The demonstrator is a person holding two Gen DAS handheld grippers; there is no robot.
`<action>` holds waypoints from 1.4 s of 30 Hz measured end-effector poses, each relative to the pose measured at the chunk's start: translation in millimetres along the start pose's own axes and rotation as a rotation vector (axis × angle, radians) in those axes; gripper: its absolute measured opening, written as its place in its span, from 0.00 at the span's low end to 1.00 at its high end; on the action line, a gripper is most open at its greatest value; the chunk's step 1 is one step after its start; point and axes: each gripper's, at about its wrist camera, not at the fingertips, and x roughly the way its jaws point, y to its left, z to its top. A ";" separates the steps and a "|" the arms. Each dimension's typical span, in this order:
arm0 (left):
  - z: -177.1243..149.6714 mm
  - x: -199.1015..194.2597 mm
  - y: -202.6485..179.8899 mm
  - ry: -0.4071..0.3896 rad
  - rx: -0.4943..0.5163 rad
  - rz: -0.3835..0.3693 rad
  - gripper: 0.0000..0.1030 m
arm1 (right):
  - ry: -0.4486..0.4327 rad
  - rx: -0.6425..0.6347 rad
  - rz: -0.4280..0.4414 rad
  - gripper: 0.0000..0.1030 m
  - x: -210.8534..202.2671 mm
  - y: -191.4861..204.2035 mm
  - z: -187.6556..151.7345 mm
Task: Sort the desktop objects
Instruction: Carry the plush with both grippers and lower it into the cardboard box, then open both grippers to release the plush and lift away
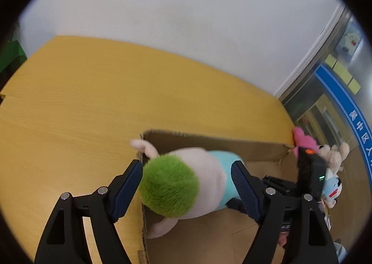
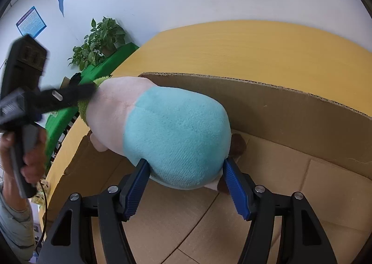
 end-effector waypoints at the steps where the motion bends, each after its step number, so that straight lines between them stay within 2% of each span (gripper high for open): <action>1: 0.8 -8.7 -0.9 -0.016 0.005 -0.005 0.76 | 0.003 0.001 -0.008 0.66 -2.5 0.1 -0.7; 3: -1.1 -23.1 -6.0 -0.046 0.040 -0.003 0.77 | 0.004 0.004 -0.026 0.70 -7.3 -0.4 -2.7; 5: -4.7 -28.2 -10.0 -0.061 0.084 0.031 0.77 | -0.005 0.020 -0.026 0.76 -12.1 -2.8 -3.1; 7: -5.4 -18.6 -10.8 -0.024 0.108 0.073 0.77 | -0.013 0.054 -0.008 0.87 -10.4 -1.3 4.8; 9: -6.6 -2.3 -9.2 0.017 0.101 0.084 0.75 | -0.021 0.094 0.030 0.90 -7.5 -3.0 8.8; 11: -12.7 12.6 -5.2 0.072 0.086 0.094 0.72 | -0.022 0.093 0.049 0.90 -5.4 1.2 11.0; 12: -14.7 17.9 -4.5 0.090 0.081 0.087 0.60 | -0.022 0.084 0.045 0.90 -6.0 2.1 9.4; 13: -17.9 22.1 -5.1 0.105 0.079 0.078 0.58 | -0.022 0.070 0.037 0.90 -6.3 3.7 7.9; 15: -22.5 24.5 -12.7 0.085 0.119 0.093 0.59 | -0.026 0.055 0.036 0.90 -15.3 1.1 1.5; 18: -22.9 27.9 -26.3 0.076 0.138 0.078 0.59 | -0.046 0.047 0.058 0.90 -24.5 1.6 0.9; 22: -18.9 40.5 -38.7 0.051 0.188 0.119 0.59 | -0.055 0.045 0.020 0.91 -30.8 -2.7 -1.2; 24: -18.0 40.3 -33.5 0.047 0.165 0.130 0.62 | -0.061 0.059 0.027 0.90 -29.5 -6.0 -0.6; 27: -16.8 37.5 -24.7 0.046 0.103 0.127 0.63 | -0.060 0.075 0.039 0.90 -24.5 -7.2 0.5; 31: -21.7 24.2 -16.3 0.064 0.093 0.168 0.63 | -0.045 0.045 0.024 0.92 -14.7 1.6 0.2; 36: -35.3 -28.4 -23.4 -0.040 0.105 0.144 0.63 | -0.051 0.025 -0.024 0.92 -22.9 6.6 -2.2; 39: -53.4 -72.2 -40.2 -0.136 0.159 0.130 0.63 | -0.111 -0.039 -0.135 0.94 -55.9 14.6 -11.5; 42: -77.3 -116.7 -62.9 -0.225 0.221 0.129 0.75 | -0.188 -0.082 -0.245 1.00 -100.5 34.1 -29.1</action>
